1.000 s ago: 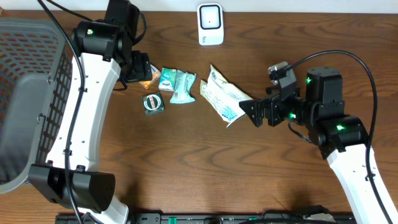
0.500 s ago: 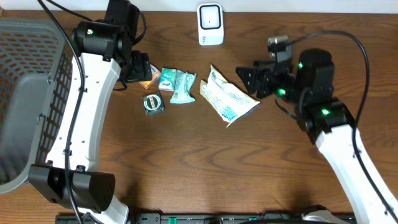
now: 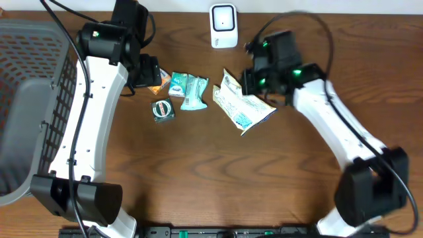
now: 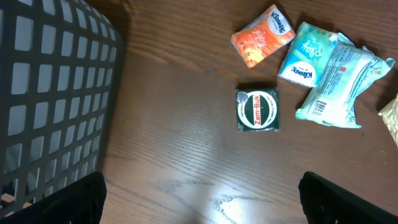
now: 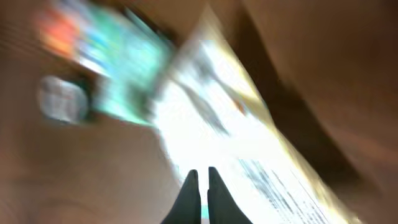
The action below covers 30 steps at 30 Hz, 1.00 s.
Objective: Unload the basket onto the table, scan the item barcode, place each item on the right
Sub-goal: 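Reach the right gripper toward the white-and-gold snack bag, then grasp the snack bag corner with the right gripper and lift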
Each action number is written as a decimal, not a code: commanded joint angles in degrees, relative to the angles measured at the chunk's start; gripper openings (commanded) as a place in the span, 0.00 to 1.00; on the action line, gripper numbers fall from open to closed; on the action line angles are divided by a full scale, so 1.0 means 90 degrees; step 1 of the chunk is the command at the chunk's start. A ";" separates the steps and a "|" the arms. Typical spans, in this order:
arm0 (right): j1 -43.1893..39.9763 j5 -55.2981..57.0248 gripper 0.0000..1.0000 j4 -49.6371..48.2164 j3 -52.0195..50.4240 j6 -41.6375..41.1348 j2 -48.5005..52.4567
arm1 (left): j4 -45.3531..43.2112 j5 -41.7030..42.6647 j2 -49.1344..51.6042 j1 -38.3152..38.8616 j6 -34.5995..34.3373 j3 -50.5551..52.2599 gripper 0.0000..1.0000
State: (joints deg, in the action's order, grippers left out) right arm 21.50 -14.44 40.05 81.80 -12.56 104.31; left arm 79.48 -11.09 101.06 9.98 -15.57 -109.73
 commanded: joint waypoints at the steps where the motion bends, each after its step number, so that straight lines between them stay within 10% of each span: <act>1: 0.0109 0.1416 0.01 0.0398 0.0066 0.0189 0.0544 | 0.0019 -0.0109 0.0046 -0.0002 0.0061 0.0002 0.98; 17: -0.0097 0.4087 0.01 0.2256 0.0952 0.0185 0.0821 | 0.0019 -0.0109 0.0046 -0.0002 0.0058 0.0002 0.98; 30: 0.0177 0.0882 0.02 0.1484 0.1314 -0.0036 0.0029 | 0.0019 -0.0109 0.0046 -0.0002 0.0058 0.0002 0.97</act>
State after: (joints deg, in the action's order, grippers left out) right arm 22.13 -0.36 54.30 94.70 -11.57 102.59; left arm 79.48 -11.09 101.06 9.98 -15.57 -109.73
